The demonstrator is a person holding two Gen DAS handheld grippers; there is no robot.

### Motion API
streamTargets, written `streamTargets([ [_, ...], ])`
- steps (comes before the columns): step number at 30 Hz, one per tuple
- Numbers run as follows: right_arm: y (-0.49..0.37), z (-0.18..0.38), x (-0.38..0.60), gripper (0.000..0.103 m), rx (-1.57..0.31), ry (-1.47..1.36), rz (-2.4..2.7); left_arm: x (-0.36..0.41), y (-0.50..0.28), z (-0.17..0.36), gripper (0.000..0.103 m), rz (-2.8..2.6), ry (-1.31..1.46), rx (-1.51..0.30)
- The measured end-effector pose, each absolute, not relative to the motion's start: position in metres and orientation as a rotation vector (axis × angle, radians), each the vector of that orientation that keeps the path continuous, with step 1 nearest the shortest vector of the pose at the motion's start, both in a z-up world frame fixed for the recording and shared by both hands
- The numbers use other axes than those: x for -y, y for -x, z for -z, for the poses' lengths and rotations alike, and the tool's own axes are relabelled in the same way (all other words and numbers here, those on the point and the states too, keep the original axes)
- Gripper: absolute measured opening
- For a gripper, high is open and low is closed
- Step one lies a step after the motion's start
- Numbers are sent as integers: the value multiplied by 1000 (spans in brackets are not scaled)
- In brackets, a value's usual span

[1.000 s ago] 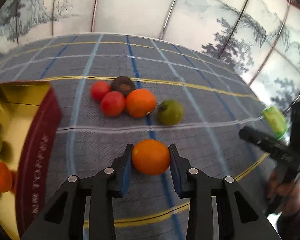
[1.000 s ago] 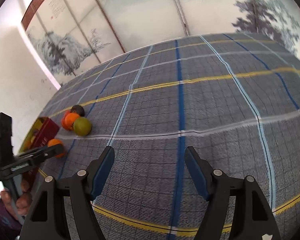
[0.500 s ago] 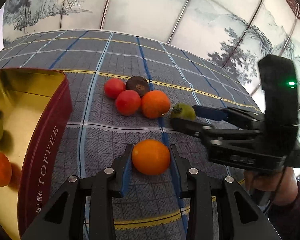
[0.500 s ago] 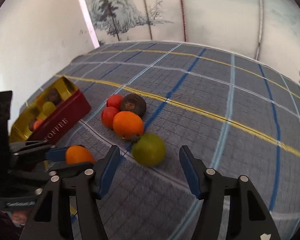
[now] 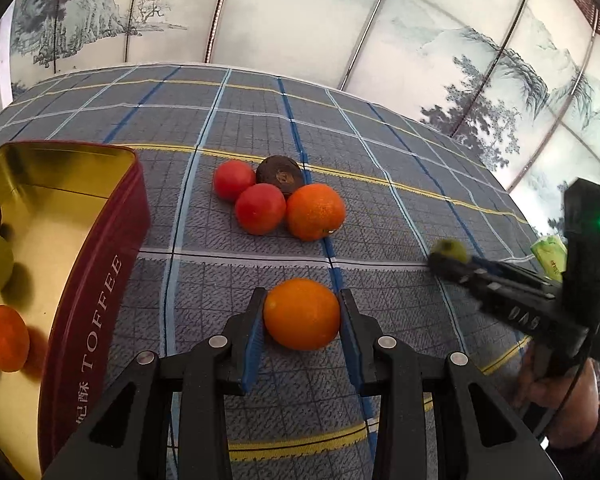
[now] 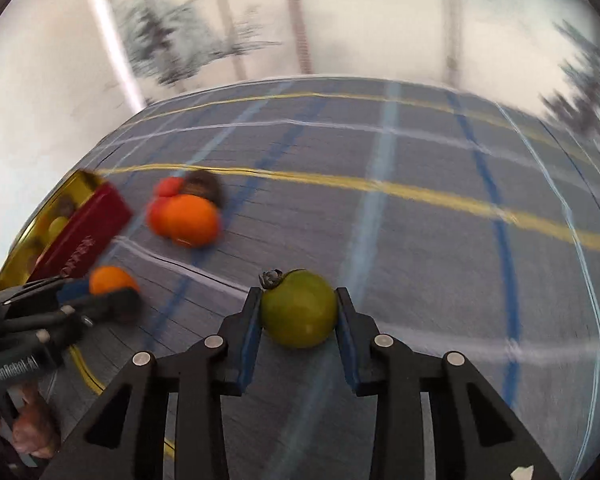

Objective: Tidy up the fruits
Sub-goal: 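Grasp the green fruit with the right tool, then lower the orange into the tin and open the left tool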

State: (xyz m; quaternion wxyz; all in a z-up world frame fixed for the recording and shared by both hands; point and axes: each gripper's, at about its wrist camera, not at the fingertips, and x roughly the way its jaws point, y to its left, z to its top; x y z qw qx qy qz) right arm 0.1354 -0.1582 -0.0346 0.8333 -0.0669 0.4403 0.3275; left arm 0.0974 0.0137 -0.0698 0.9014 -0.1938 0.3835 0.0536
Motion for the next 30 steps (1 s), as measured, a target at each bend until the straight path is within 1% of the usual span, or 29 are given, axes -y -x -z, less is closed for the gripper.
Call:
streamTargets([
  [3,-144,32,178,32,-913,105,-610,-13,-97,70,36,-121,393,-792],
  [6,-154,37,187,32,-940,45,-599,-12,-95,69,36,-134,387,-788],
  [16,-156,35,177,33,-931,101,-577,-1,-80,56,36,-191,306,-752],
  [23,-147,36,183,33,-926,117,-570,-16,-53,15,36,-194,305,-732],
  [30,-145,36,183,33,-925,120,-567,-56,-44,-12,36,-302,193,-771],
])
